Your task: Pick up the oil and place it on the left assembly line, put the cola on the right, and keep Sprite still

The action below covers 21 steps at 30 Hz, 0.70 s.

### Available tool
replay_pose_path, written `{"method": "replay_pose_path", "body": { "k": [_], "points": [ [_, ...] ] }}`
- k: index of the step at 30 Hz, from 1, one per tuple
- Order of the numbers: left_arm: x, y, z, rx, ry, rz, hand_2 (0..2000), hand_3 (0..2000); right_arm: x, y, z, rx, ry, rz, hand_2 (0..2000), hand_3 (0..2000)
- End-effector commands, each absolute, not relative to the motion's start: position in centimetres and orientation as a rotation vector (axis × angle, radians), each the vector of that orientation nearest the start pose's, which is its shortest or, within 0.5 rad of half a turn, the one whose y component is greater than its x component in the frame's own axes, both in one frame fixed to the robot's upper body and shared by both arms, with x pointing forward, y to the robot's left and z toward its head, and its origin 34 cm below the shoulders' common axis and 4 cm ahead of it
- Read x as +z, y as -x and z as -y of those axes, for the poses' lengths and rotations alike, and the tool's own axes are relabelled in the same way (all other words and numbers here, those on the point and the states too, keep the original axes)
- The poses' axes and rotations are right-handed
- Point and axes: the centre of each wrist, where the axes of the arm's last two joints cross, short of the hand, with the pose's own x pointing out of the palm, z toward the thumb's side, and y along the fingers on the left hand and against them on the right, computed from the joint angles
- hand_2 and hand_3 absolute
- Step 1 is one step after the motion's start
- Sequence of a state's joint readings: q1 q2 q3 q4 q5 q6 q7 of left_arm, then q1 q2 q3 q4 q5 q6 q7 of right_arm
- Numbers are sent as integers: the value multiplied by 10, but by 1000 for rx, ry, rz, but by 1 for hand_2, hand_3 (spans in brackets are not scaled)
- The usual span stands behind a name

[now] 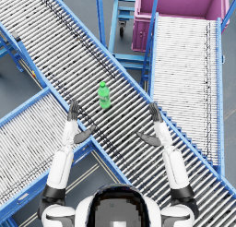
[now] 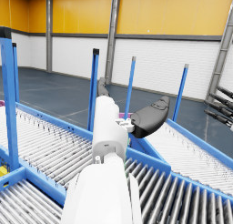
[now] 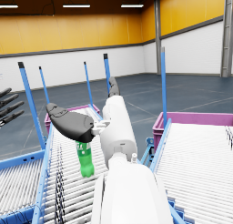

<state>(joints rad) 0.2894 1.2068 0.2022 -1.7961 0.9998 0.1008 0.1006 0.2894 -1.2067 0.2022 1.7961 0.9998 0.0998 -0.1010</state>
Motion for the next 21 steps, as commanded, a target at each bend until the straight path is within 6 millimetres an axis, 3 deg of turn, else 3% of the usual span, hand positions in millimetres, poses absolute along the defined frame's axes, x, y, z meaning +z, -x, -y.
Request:
{"method": "replay_pose_path", "body": {
  "k": [1, 21],
  "points": [
    [229, -255, -201, -1777, -74, 388, 0, 0, 229, -255, 201, 1971, 134, 376, 0, 0],
    [229, -255, -201, -1777, -74, 388, 0, 0, 229, -255, 201, 1971, 134, 376, 0, 0]
  ]
}}
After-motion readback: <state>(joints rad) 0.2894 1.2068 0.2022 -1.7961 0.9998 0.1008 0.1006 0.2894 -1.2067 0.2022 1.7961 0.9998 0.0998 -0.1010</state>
